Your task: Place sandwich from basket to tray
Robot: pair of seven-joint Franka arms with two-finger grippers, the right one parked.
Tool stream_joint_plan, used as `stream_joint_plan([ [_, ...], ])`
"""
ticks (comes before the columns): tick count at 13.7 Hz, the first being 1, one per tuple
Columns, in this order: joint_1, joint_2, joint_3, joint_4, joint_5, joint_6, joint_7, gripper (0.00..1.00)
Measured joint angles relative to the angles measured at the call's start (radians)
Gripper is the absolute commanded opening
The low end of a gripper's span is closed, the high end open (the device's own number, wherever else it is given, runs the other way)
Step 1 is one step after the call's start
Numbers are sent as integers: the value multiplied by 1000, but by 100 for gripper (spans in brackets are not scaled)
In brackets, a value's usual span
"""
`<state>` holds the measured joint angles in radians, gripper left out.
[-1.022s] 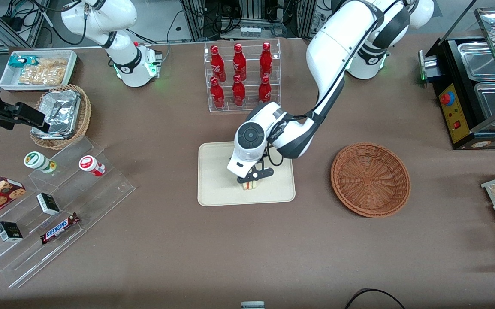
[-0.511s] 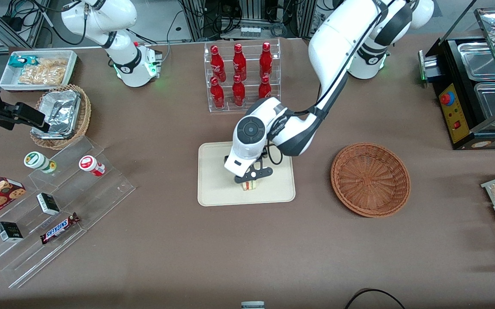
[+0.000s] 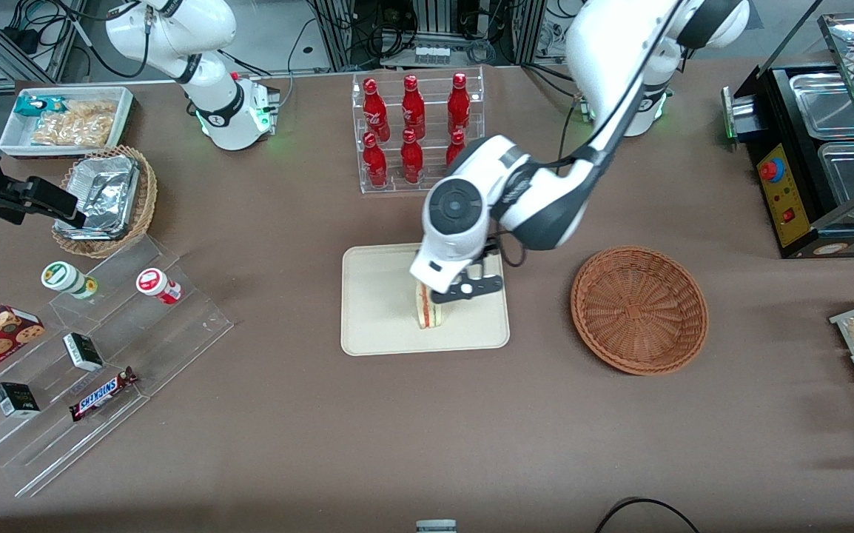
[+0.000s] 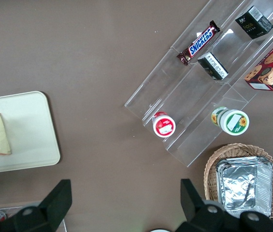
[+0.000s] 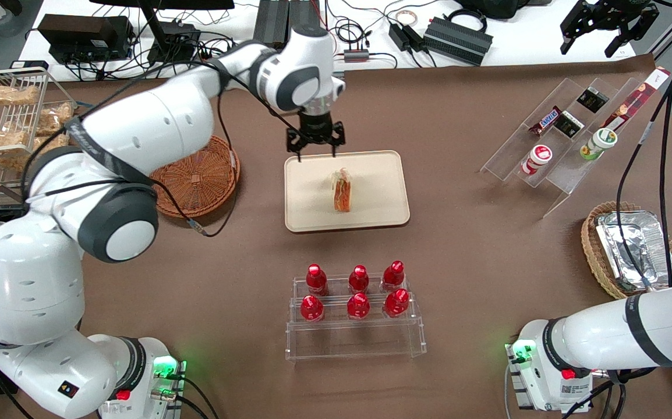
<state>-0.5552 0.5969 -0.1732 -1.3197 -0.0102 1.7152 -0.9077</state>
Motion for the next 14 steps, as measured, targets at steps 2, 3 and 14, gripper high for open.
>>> stream_joint_plan([
  [2,66,-38,3,-9,1,-48,38,100],
  [3,101,-52,5,-18,2,-62,73,100],
  [14,414,-321,9,-243,12,-121,397,100],
])
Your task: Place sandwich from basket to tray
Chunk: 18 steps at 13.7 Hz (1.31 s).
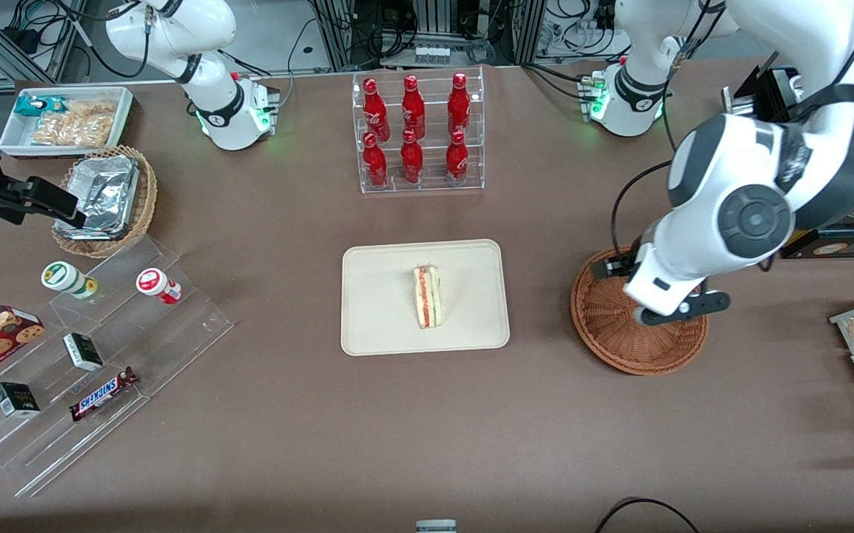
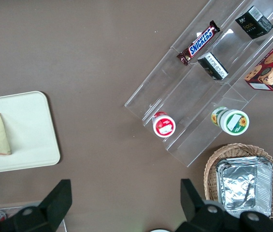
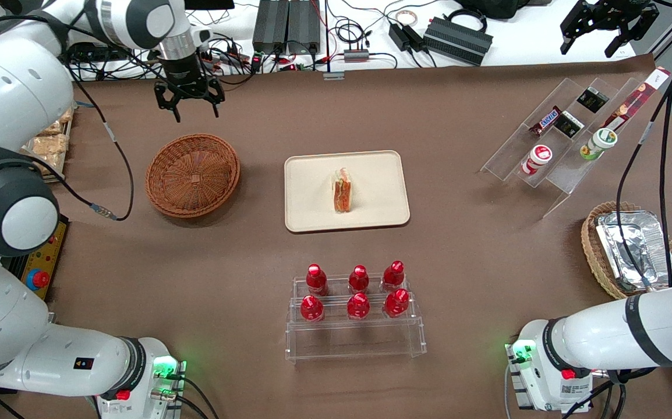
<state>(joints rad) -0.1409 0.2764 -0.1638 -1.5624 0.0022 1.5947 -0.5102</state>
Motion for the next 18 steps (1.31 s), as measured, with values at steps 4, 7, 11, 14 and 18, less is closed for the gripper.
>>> stream_joint_plan([
  [4,90,-132,1,-139,19,-3,197,100],
  [7,162,-221,3,-170,19,-61,339,100],
  [11,172,-290,13,-162,19,-104,392,100],
  [14,171,-309,37,-125,19,-137,432,100],
  [18,171,-323,96,-90,19,-145,493,100],
])
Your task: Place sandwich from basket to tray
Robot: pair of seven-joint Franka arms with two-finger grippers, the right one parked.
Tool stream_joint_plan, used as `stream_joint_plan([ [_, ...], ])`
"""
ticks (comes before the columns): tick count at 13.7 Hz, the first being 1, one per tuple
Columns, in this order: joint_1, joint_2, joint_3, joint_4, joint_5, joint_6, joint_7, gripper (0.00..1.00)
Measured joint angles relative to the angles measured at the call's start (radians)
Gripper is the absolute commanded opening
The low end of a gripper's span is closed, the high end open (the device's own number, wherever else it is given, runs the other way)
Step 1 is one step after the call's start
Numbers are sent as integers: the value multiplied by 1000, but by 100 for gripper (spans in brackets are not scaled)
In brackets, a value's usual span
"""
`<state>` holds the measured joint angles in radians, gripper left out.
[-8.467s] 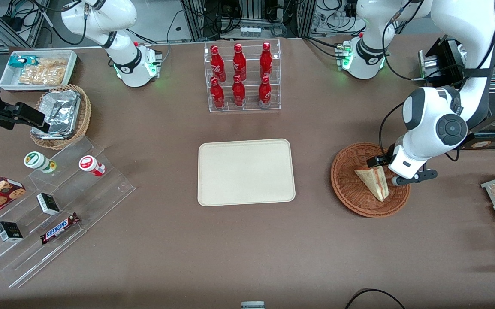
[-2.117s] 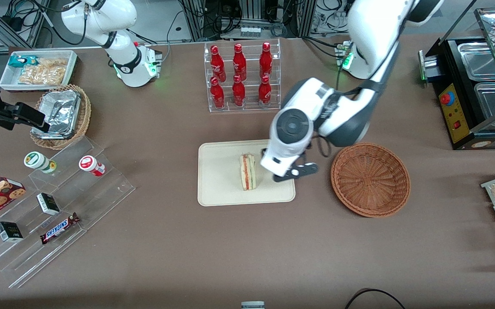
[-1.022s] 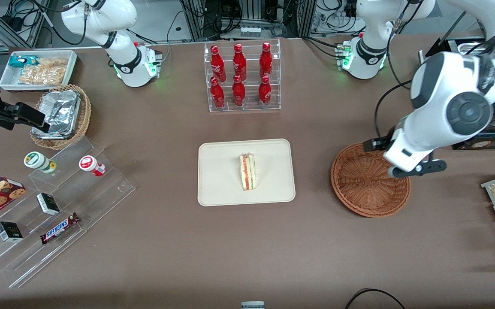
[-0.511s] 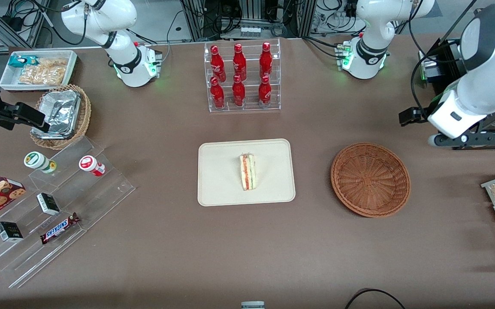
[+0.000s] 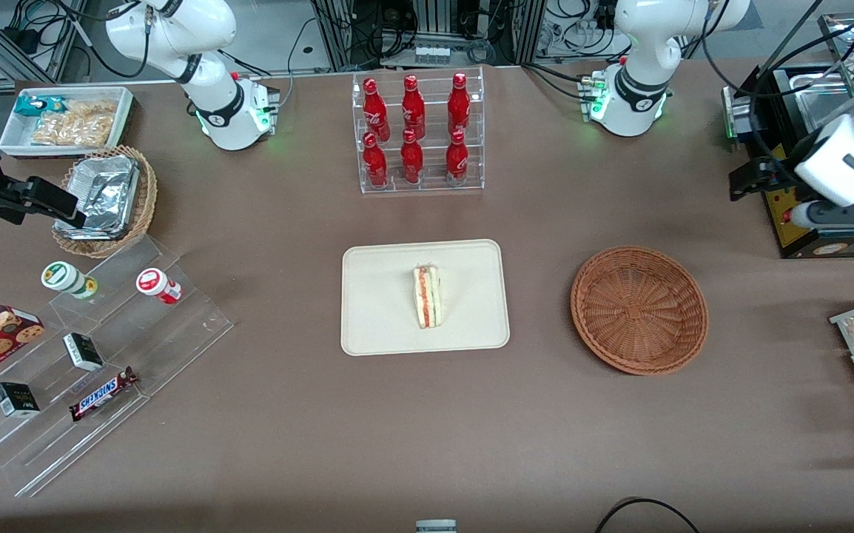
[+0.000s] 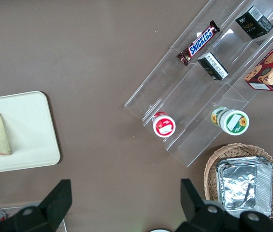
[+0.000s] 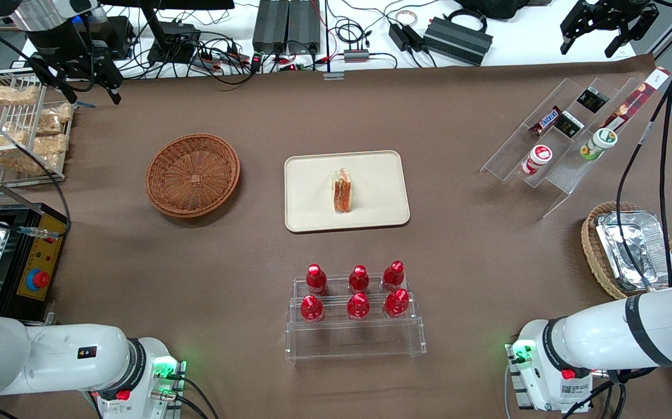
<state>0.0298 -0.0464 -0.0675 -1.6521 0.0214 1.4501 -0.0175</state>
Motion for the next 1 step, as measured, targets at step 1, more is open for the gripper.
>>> stream_joint_plan([
  [1,0,-1,5,7,0,0,0,100],
])
